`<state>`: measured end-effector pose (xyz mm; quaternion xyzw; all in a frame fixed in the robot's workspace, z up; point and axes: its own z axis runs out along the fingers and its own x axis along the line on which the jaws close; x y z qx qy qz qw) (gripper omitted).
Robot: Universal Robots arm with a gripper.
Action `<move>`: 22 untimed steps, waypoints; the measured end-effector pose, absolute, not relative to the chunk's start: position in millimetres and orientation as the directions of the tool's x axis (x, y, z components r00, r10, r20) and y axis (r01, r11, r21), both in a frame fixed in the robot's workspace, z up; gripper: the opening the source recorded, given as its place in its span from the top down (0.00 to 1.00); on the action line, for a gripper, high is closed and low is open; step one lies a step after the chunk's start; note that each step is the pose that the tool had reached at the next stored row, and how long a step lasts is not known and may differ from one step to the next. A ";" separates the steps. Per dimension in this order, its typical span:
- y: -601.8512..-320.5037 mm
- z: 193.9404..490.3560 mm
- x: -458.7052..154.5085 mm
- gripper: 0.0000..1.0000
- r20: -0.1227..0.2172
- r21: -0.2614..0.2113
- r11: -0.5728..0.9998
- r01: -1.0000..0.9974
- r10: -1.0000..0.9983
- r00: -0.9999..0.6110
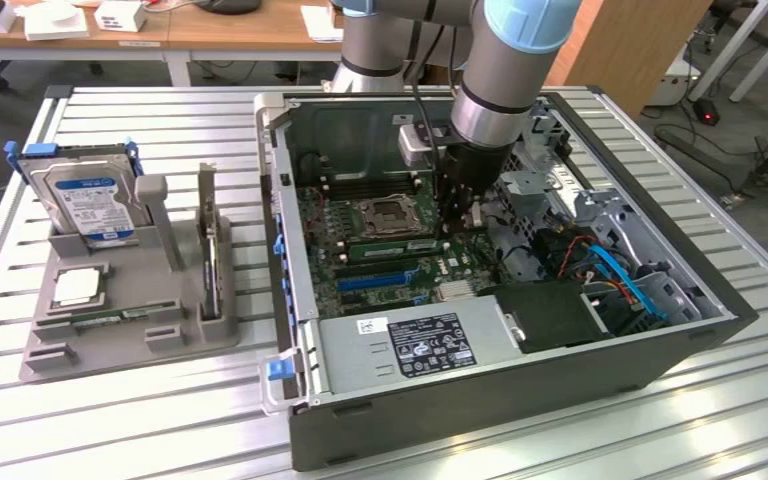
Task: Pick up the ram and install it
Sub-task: 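Press down the ram until it locks into place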
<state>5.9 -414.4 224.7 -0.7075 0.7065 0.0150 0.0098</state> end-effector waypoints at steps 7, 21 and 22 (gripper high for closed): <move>-414.4 235.1 5.9 0.91 -0.035 0.007 -0.002 -1.000 -0.999 0.001; -414.3 238.0 -12.4 0.91 -0.035 0.006 -0.002 -1.000 -0.999 0.001; -414.4 238.0 -16.7 0.91 -0.035 0.006 -0.001 -1.000 -0.999 0.001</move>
